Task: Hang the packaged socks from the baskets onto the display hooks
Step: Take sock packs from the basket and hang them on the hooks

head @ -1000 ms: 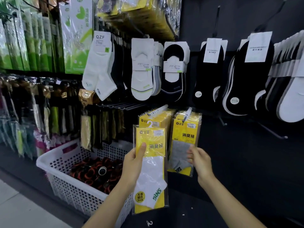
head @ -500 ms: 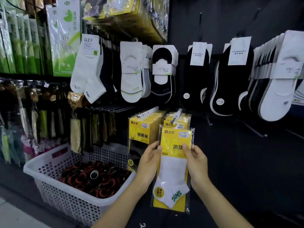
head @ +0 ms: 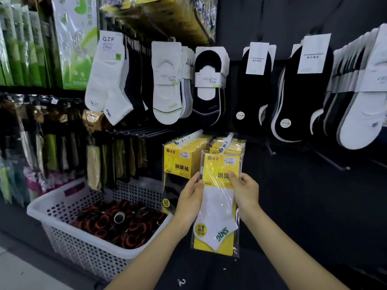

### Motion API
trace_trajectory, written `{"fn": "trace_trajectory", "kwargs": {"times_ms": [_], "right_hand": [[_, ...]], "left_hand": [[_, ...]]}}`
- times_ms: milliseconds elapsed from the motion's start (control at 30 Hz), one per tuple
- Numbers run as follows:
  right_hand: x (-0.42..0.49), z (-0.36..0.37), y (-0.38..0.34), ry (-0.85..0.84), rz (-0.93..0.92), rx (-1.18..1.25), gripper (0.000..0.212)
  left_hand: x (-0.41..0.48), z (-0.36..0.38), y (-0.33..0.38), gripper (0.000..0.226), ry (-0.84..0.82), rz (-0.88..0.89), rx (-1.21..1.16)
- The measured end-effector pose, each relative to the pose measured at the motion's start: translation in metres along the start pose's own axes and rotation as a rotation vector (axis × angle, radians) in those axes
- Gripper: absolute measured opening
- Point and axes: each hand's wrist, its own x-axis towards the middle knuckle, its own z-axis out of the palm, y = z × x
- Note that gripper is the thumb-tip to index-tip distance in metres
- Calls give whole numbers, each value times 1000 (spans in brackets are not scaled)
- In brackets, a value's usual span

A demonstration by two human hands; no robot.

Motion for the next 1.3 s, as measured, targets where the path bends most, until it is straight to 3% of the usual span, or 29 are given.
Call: {"fn": "trace_trajectory", "kwargs": {"times_ms": [133, 267, 467, 600, 767, 933, 1033, 1200, 1300], "right_hand": [[18, 3, 6, 50, 37, -13, 20], [40, 5, 13, 94, 95, -34, 29], [48, -5, 22, 87, 124, -58, 23], [24, -25, 32, 67, 66, -56, 28], [-30, -54, 63, 31, 29, -15, 16], [-107, -62, 143, -150, 271, -128, 2], [-155, -66, 202, -271, 530, -252, 5], [-218, -81, 280, -413, 893, -438, 11], [-239, -101, 315, -351, 959, -476, 3]], "left_hand": [[20, 10, -4, 53, -46, -29, 124], [43, 21, -7, 54, -52, -52, 158], [62, 27, -18, 56, -28, -86, 193], [47, 19, -35, 58, -67, -109, 236], [-10, -17, -84, 46, -93, -193, 249], [-90, -67, -154, 38, -34, -412, 315], [-140, -93, -192, 32, 36, -484, 402], [-211, -123, -255, 28, 2, -711, 421], [-241, -131, -288, 27, -29, -851, 415]]}}
